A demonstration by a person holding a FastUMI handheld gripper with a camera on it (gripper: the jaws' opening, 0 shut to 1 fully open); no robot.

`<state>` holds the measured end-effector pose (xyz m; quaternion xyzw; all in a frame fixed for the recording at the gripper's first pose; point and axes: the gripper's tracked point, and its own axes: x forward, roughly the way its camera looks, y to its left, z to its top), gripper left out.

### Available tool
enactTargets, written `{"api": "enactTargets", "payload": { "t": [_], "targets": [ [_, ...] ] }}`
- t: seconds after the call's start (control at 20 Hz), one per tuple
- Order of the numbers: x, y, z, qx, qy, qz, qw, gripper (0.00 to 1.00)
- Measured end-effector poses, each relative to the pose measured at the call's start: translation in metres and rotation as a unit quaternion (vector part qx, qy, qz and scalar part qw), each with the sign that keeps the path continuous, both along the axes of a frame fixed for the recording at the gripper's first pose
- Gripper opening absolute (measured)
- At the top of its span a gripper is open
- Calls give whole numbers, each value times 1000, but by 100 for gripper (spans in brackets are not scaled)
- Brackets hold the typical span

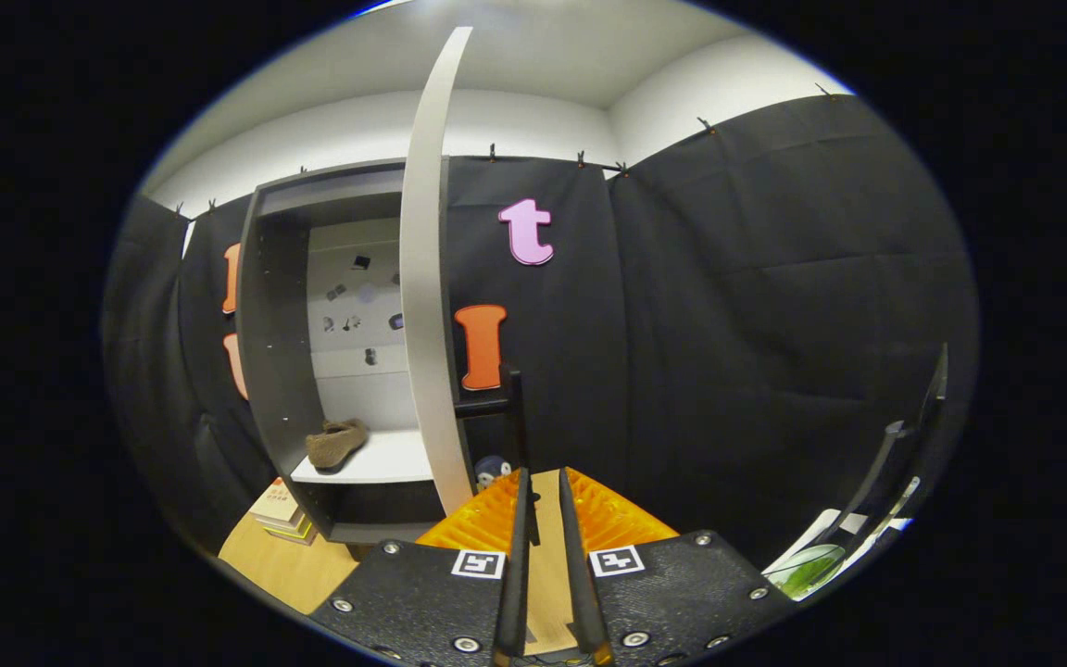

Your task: Open the shoe cabinet door, grab the shoes and put them into the shoe cabinet, then close the shoe cabinet door.

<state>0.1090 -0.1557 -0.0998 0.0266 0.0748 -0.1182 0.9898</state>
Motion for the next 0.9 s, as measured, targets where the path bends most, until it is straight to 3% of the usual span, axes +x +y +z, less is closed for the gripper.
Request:
{"api": "enactTargets", "payload": {
  "t": [0.2,0.35,0.5,0.9],
  "targets": [
    [-20,16,10,-9,-7,-40,999,20],
    [-26,45,19,-15,-10,-39,999,20],
    [-28,84,11,-26,-2,-13,1000,23],
    [5,178,-47,-25,67,110,991,29]
  ]
}}
